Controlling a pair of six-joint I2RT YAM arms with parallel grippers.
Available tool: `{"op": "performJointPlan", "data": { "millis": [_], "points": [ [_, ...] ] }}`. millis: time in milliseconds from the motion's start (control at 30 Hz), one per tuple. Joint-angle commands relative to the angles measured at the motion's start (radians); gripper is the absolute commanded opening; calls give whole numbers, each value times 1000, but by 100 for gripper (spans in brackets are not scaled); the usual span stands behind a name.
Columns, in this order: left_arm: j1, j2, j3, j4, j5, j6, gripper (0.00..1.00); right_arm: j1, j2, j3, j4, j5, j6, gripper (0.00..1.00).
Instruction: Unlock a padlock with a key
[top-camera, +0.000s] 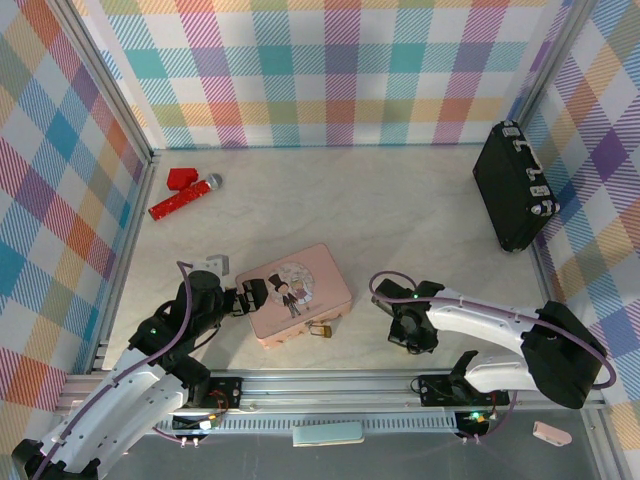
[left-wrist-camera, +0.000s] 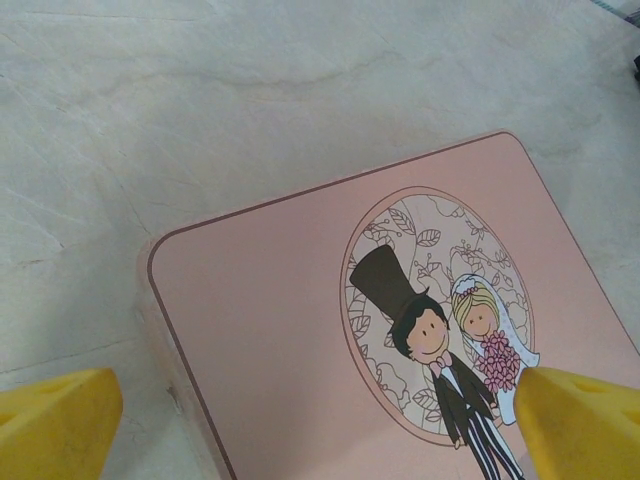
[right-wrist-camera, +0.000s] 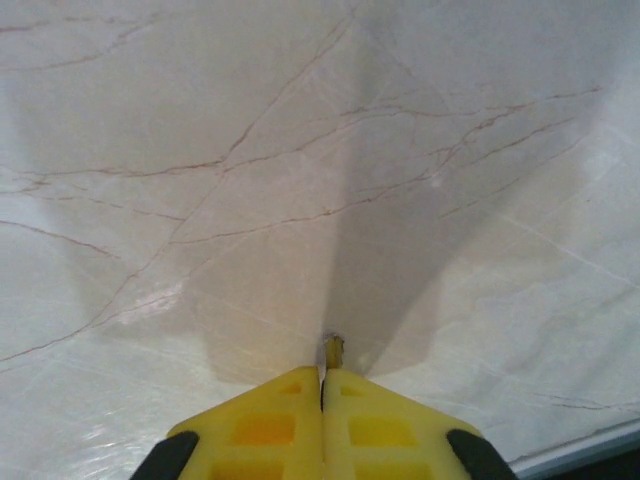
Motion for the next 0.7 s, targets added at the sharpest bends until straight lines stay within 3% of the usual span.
{"op": "performJointPlan", "data": {
  "millis": [0, 200, 367, 667],
  "points": [
    [-9, 3, 6, -17, -16, -3, 100, 8, -19, 47, -41, 15, -10, 2],
    [-9, 43, 34, 23, -12, 33, 100, 8, -22, 146, -91, 61, -35, 0],
    [-9, 66, 58, 108, 20, 72, 100, 7, -110, 190, -58, 63, -7, 0],
    [-26, 171, 64, 465, 231, 127, 100, 1, -292, 254, 140, 93, -10, 0]
  ]
}}
